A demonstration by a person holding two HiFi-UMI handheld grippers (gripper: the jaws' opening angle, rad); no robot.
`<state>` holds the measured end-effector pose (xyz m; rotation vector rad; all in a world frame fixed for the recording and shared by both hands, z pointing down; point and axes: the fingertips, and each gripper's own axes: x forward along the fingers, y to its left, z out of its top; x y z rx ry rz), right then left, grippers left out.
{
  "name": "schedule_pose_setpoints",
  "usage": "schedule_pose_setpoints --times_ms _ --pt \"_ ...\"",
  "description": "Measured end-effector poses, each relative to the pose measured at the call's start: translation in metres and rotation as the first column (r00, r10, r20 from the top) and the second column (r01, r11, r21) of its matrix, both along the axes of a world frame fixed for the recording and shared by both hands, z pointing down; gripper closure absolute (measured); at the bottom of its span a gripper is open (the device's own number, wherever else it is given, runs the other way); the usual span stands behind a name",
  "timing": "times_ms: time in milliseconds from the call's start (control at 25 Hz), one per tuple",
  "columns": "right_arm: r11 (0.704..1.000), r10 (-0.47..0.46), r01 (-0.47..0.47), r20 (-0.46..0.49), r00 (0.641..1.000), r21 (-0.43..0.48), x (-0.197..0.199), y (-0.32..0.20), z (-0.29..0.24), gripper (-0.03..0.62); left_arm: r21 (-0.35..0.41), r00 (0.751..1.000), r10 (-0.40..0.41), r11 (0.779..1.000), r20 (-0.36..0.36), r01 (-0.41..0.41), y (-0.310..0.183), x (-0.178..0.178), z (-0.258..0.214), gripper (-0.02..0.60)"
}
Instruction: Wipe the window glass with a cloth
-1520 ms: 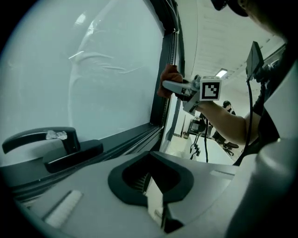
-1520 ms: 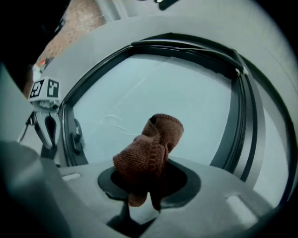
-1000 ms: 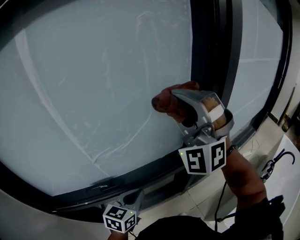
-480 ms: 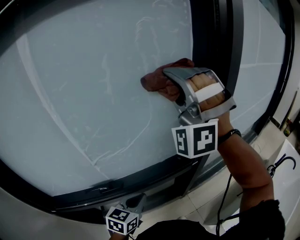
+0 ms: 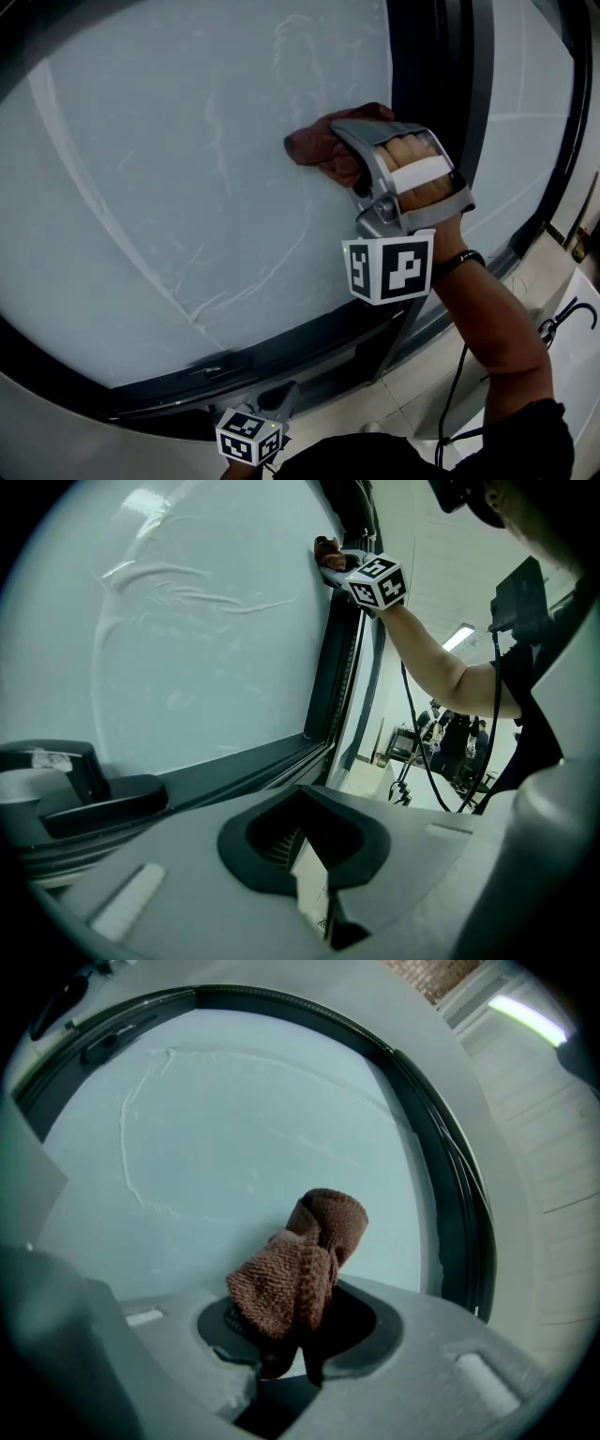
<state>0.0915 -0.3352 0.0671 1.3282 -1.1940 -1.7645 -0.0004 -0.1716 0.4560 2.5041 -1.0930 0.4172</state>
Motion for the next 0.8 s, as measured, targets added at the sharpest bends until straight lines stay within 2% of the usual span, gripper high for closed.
schedule_pose_setpoints --times_ms 400,800 --pt "1.0 -0.008 0.009 0.043 0.999 -0.024 0.005 -0.002 0.023 0.49 -0.014 1.0 -0.007 1.0 -0.002 0.007 0.004 -0.005 0.007 0.565" --pt "0.998 -0.006 0.009 0.036 0.999 -0.07 0.008 -0.004 0.051 0.49 -0.012 1.0 -0.015 1.0 0.008 0.015 0.004 -0.008 0.006 0.565"
